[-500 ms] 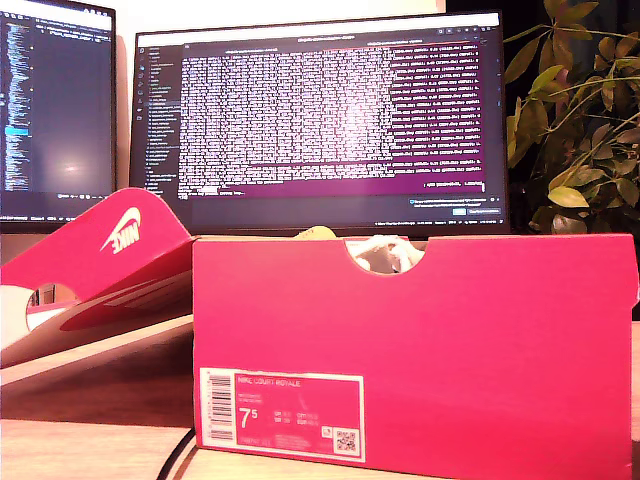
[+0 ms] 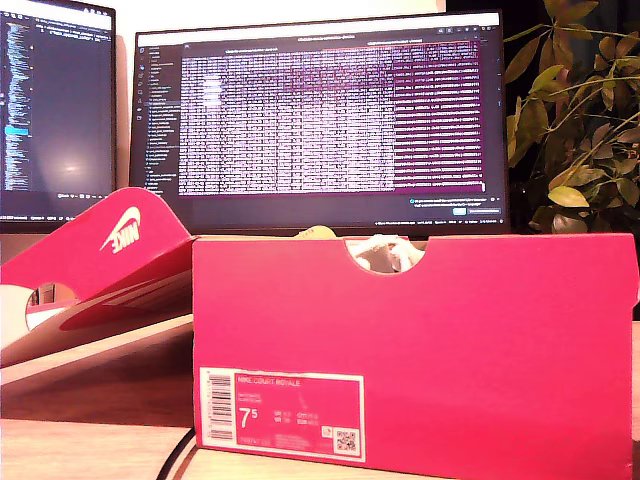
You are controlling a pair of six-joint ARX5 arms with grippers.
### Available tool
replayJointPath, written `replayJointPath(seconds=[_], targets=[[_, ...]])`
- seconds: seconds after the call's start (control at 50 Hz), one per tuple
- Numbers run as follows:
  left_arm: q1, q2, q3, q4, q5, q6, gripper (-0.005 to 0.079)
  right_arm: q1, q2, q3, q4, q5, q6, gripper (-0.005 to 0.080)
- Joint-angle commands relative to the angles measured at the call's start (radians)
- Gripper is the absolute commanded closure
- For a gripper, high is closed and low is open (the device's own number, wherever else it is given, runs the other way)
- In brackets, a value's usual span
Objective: Close the red shoebox by pushing the lid with your left arm and holding the box in place with your right arm
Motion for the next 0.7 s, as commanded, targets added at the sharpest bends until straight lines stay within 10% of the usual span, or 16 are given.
replayJointPath(seconds=[0.0, 0.68], targets=[[-0.001, -0.008, -0.026, 0.016, 0.013, -0.047, 0.0761, -0.002, -0.006, -0.003, 0.010, -0.012, 0.084, 0.0764], [0.000, 0.109, 0.031, 0.251, 0.179, -0.365, 0.0762, -0.002, 0.027, 0.076, 0.092, -0.213, 0.347, 0.0764]])
